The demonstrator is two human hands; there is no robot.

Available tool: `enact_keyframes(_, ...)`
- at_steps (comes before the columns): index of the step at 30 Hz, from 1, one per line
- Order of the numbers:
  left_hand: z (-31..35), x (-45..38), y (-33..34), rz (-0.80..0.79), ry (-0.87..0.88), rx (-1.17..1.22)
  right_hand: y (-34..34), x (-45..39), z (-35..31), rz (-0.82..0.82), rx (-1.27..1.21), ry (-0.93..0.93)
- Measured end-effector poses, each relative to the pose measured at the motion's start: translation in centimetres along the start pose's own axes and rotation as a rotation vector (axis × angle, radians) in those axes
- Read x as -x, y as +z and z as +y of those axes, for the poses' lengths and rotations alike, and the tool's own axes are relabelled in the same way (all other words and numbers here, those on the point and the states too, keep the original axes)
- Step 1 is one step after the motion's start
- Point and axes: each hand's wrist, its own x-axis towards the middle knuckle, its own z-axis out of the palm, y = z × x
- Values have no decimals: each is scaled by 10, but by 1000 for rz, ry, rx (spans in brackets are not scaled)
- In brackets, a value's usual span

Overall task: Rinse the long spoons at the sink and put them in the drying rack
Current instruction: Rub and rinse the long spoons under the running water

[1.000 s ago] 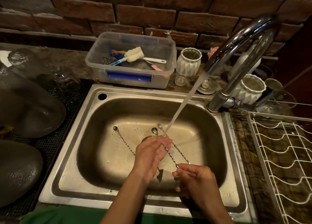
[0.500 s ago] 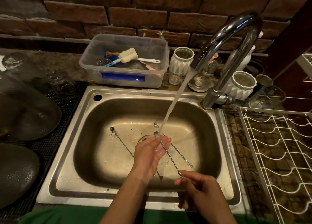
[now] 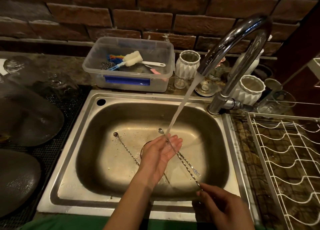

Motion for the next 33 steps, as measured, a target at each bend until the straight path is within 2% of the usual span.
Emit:
enact_keyframes(3,1,-2,-1,-30,-48,61,-4,3,-3,33,252,-151)
enact_keyframes(7,3,-4,-4,-50,-74,78,-3,5,1,50,448,-292)
enact_keyframes(9,4,-5,-3,-45,-62,67,1,5,2,56,471,-303)
enact_keyframes(15,10,-8,4,-30,64,-43,29,-14,3,196,318,-284)
enact_keyframes(22,19,-8,12,-54,147,-124,65,-44,-12,91,8,-199)
enact_keyframes(27,24,-12,11,-97,218,-302,80,-62,-19,151,-180,-236)
enact_keyframes(33,30,-16,4,-209,208,-342,85,-82,-34,101,-251,-252)
